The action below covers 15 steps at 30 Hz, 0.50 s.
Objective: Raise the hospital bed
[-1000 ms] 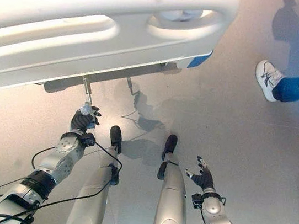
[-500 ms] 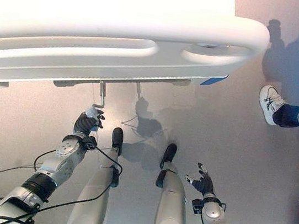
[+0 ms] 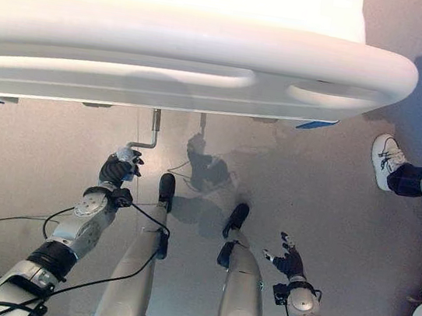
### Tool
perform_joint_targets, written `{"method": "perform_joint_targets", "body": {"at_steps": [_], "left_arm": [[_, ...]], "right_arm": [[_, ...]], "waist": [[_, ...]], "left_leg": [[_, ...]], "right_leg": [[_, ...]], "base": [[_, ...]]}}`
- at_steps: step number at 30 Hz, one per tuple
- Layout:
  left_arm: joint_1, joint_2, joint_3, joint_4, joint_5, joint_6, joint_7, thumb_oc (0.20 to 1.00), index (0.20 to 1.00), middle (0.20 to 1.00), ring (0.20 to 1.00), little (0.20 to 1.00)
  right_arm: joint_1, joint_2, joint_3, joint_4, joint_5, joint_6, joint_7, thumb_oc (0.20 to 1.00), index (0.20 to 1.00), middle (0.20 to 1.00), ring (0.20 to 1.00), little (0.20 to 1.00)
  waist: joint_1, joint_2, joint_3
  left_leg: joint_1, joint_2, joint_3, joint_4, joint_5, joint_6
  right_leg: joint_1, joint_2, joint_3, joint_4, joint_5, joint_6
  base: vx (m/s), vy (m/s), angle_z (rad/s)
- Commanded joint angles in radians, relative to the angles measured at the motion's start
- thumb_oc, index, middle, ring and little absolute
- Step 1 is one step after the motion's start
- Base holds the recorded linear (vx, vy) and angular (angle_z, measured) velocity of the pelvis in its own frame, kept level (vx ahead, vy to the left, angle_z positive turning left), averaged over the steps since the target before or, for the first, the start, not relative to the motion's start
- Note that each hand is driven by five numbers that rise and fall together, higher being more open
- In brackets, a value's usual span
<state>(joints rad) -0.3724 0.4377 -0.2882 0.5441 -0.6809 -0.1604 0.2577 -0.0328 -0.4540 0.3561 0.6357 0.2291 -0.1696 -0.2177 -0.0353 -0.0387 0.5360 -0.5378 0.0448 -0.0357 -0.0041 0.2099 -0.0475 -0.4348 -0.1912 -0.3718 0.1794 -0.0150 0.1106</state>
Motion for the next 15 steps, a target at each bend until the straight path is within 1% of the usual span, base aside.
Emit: {"method": "perform_joint_targets", "body": {"at_steps": [1, 3, 4, 8, 9, 10, 11, 13, 15], "left_arm": [[0.017, 0.127, 0.140, 0.047, -0.004, -0.067, 0.068, 0.200, 0.200, 0.200, 0.200, 0.200], [-0.031, 0.143, 0.136, 0.113, 0.002, -0.056, 0.080, 0.200, 0.200, 0.200, 0.200, 0.200], [-0.032, 0.143, 0.136, 0.114, 0.002, -0.057, 0.079, 0.200, 0.200, 0.200, 0.200, 0.200], [-0.111, 0.161, 0.120, 0.187, 0.007, -0.050, 0.101, 0.200, 0.200, 0.200, 0.200, 0.200], [-0.159, 0.172, 0.108, 0.222, 0.010, -0.044, 0.108, 0.200, 0.200, 0.200, 0.200, 0.200], [-0.162, 0.173, 0.107, 0.224, 0.009, -0.045, 0.107, 0.200, 0.200, 0.200, 0.200, 0.200], [-0.215, 0.184, 0.096, 0.265, 0.011, -0.038, 0.118, 0.200, 0.200, 0.200, 0.200, 0.200], [-0.237, 0.191, 0.092, 0.283, 0.013, -0.040, 0.122, 0.200, 0.200, 0.200, 0.200, 0.200], [-0.283, 0.197, 0.081, 0.318, 0.015, -0.032, 0.134, 0.200, 0.200, 0.200, 0.200, 0.200]], "right_arm": [[0.060, -0.006, 0.000, -0.050, 0.007, -0.009, -0.011, 1.000, 1.000, 1.000, 1.000, 1.000], [0.058, -0.017, 0.009, -0.085, 0.015, -0.017, -0.019, 1.000, 1.000, 1.000, 1.000, 1.000], [0.058, -0.017, 0.009, -0.085, 0.015, -0.016, -0.019, 1.000, 1.000, 1.000, 1.000, 1.000], [0.054, -0.028, 0.023, -0.128, 0.027, -0.030, -0.030, 1.000, 1.000, 1.000, 1.000, 1.000], [0.048, -0.039, 0.031, -0.159, 0.026, -0.035, -0.036, 1.000, 1.000, 1.000, 1.000, 1.000], [0.047, -0.039, 0.030, -0.160, 0.026, -0.034, -0.036, 1.000, 1.000, 1.000, 1.000, 1.000], [0.041, -0.047, 0.042, -0.187, 0.031, -0.042, -0.048, 1.000, 1.000, 1.000, 1.000, 1.000], [0.038, -0.049, 0.046, -0.195, 0.032, -0.044, -0.051, 1.000, 1.000, 1.000, 1.000, 1.000], [0.040, -0.060, 0.053, -0.229, 0.031, -0.055, -0.062, 1.000, 1.000, 1.000, 1.000, 1.000]], "waist": [[0.034, -0.128, -0.017], [0.019, -0.144, -0.017], [0.019, -0.144, -0.017], [-0.003, -0.152, -0.016], [-0.016, -0.157, -0.016], [-0.015, -0.157, -0.016], [-0.029, -0.160, -0.016], [-0.034, -0.161, -0.016], [-0.049, -0.161, -0.016]], "left_leg": [[-0.025, -0.087, 0.077, 0.090, -0.117, 0.037], [-0.060, -0.084, 0.083, 0.102, -0.121, 0.036], [-0.062, -0.084, 0.084, 0.103, -0.121, 0.036], [-0.117, -0.081, 0.091, 0.118, -0.125, 0.035], [-0.147, -0.078, 0.093, 0.124, -0.125, 0.034], [-0.149, -0.078, 0.093, 0.125, -0.126, 0.034], [-0.179, -0.073, 0.097, 0.133, -0.124, 0.033], [-0.196, -0.072, 0.097, 0.135, -0.123, 0.033], [-0.223, -0.068, 0.097, 0.133, -0.118, 0.032]], "right_leg": [[-0.013, -0.026, 0.024, -0.127, 0.189, 0.071], [-0.045, -0.024, 0.029, -0.125, 0.189, 0.069], [-0.046, -0.024, 0.029, -0.125, 0.189, 0.069], [-0.102, -0.023, 0.036, -0.112, 0.187, 0.066], [-0.138, -0.022, 0.040, -0.102, 0.185, 0.064], [-0.140, -0.022, 0.041, -0.101, 0.185, 0.064], [-0.173, -0.022, 0.045, -0.092, 0.182, 0.062], [-0.193, -0.020, 0.049, -0.087, 0.183, 0.062], [-0.229, -0.018, 0.054, -0.081, 0.181, 0.060]], "base": [[0.01, 0.040, 0.01], [0.00, 0.000, 0.00], [0.00, 0.000, 0.00], [0.00, 0.002, -0.01], [-0.01, 0.001, -0.04], [0.00, 0.000, 0.00], [0.00, 0.000, 0.00], [-0.01, -0.015, -0.04], [0.00, -0.006, -0.02]]}}
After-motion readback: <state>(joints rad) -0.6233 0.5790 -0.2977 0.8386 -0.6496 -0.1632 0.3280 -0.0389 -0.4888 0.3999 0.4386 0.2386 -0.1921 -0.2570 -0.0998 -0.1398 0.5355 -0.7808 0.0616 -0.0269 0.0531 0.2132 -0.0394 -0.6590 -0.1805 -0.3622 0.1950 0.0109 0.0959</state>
